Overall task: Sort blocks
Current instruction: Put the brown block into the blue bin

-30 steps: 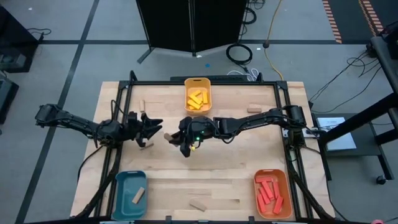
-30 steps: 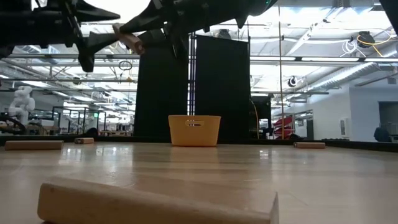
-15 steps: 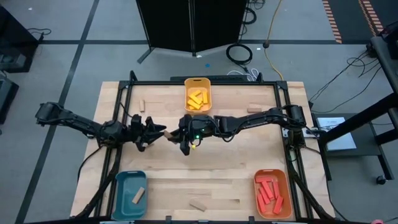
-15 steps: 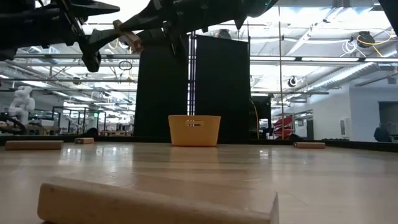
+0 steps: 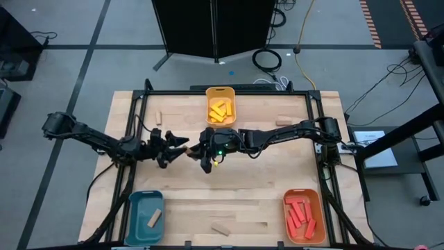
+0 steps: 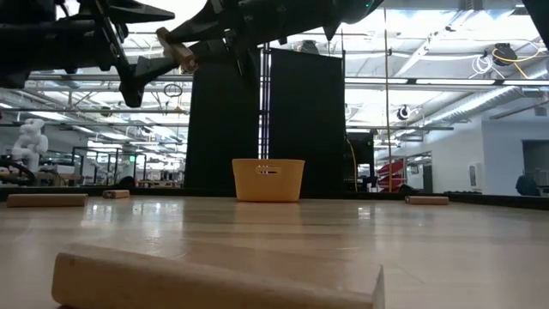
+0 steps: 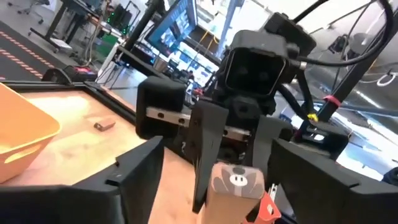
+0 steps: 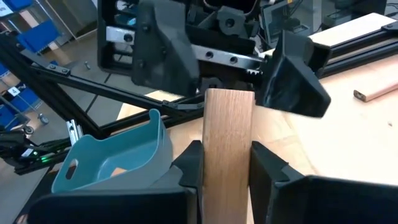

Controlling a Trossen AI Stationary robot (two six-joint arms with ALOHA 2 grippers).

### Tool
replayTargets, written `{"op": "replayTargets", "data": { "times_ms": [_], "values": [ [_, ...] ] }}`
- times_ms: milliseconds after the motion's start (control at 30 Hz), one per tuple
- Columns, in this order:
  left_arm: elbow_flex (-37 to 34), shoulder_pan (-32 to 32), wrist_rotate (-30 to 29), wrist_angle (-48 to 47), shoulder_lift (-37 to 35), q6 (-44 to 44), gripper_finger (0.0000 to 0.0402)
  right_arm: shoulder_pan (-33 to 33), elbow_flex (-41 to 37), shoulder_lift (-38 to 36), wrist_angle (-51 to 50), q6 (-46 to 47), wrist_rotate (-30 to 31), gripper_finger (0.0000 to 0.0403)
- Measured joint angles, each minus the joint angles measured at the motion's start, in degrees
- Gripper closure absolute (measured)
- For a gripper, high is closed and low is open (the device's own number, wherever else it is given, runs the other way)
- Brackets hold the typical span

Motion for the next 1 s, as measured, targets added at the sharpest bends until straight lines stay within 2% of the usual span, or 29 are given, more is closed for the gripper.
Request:
{"op": "replayTargets", "data": {
  "times_ms": [133,333,700,1000],
  "values": [
    [0.03,0.00,0.11,-0.11,1.34,0.28,0.0087,-0.13,0.00,0.00,0.00,0.03,1.76,0.0357],
    [0.03,0.00,0.18,-0.17,2.01,3.78,0.0092,-1.12,0.00,0.00,0.23,1.33,3.00,0.0357],
    [0.03,0.02,0.06,0.90,2.01,7.83,0.0197,-1.40,0.05,-0.02,0.47,2.44,2.79,0.0357],
    [0.03,0.00,-0.51,1.69,2.01,9.49,0.0244,-1.33,0.09,-0.07,0.50,2.83,2.54,0.0357]
  ]
}}
